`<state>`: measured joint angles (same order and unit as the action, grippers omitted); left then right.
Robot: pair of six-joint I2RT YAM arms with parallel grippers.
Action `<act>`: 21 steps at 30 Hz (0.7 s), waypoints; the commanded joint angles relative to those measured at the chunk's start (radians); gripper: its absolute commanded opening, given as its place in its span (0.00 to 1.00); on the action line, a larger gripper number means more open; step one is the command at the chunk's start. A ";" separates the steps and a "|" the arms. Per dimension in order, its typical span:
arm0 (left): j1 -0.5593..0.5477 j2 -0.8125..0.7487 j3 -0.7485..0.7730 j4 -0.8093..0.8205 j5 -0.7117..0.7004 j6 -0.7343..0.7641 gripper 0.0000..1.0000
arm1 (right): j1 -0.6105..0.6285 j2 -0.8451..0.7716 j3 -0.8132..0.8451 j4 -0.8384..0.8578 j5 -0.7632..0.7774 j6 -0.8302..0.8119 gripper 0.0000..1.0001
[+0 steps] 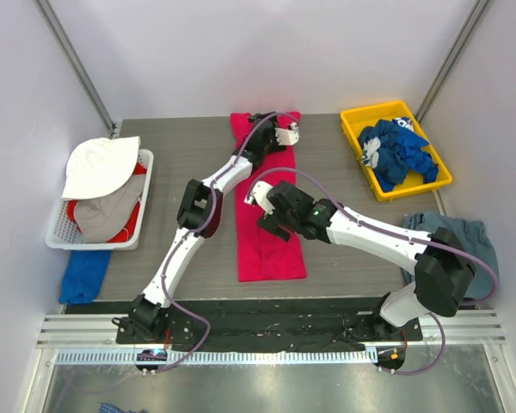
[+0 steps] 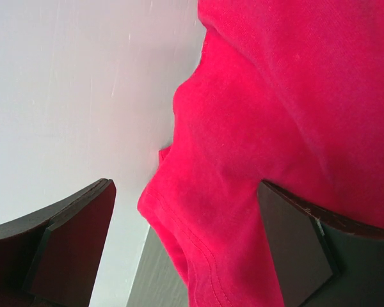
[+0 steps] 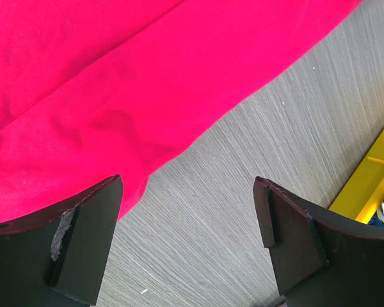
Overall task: Fold and stack the t-shirts
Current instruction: Fold the tshirt
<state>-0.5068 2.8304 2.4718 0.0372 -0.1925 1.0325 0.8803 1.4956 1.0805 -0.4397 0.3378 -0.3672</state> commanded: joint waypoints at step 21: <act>-0.044 -0.733 -0.672 -0.170 -0.131 -0.320 1.00 | -0.055 -0.274 -0.166 0.039 -0.005 -0.006 0.89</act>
<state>-0.5327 2.3817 1.9533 0.0307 -0.2924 0.8383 0.8433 1.2724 0.9653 -0.4244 0.3336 -0.3645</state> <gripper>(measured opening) 0.995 0.907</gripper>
